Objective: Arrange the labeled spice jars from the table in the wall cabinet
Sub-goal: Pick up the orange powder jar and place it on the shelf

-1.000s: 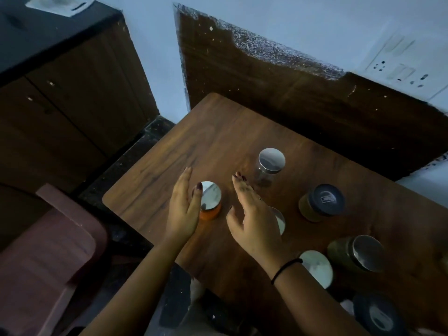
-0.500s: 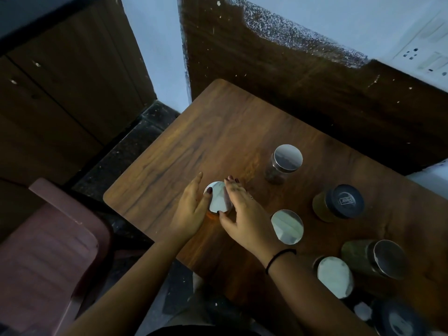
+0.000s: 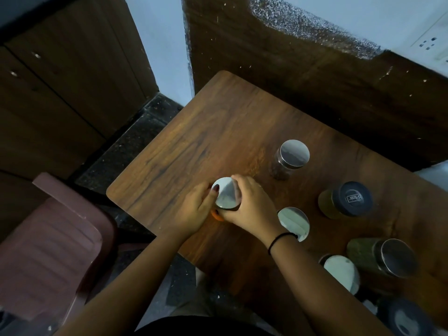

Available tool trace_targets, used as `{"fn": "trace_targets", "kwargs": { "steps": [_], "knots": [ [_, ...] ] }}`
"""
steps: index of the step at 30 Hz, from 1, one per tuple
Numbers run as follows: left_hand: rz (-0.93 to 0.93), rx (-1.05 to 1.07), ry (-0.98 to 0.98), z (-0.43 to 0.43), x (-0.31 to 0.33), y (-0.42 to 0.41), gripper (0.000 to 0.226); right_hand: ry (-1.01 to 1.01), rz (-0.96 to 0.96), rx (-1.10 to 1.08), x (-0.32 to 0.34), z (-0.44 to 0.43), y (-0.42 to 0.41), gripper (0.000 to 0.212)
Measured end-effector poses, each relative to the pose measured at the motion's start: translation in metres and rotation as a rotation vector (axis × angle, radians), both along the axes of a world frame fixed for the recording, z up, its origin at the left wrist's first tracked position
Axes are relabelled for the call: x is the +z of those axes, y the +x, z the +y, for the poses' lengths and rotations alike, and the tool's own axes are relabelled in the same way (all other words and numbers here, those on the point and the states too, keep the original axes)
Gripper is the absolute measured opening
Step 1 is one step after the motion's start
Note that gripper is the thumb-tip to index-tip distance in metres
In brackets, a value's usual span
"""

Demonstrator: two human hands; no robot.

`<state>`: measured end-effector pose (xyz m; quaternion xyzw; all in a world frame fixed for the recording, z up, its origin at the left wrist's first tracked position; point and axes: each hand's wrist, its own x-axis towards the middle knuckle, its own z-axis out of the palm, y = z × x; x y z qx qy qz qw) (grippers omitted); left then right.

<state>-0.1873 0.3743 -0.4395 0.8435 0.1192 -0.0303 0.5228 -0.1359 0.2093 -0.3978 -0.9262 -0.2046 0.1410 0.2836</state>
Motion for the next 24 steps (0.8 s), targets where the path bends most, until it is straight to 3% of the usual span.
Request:
{"fn": "trace_targets", "kwargs": {
  "steps": [7,13,24],
  "knots": [
    [-0.053,-0.100,-0.153,0.007,0.033,-0.003,0.033,0.121,0.043,-0.177,0.047,-0.027,0.017,0.083],
    [-0.086,-0.200,-0.019,-0.021,0.063,-0.005,0.088,0.186,-0.098,-0.173,0.090,-0.039,0.011,0.079],
    [-0.327,-0.186,-0.115,-0.073,0.134,0.004,0.066,0.498,-0.180,-0.250,0.164,-0.088,-0.007,0.084]
  ]
}}
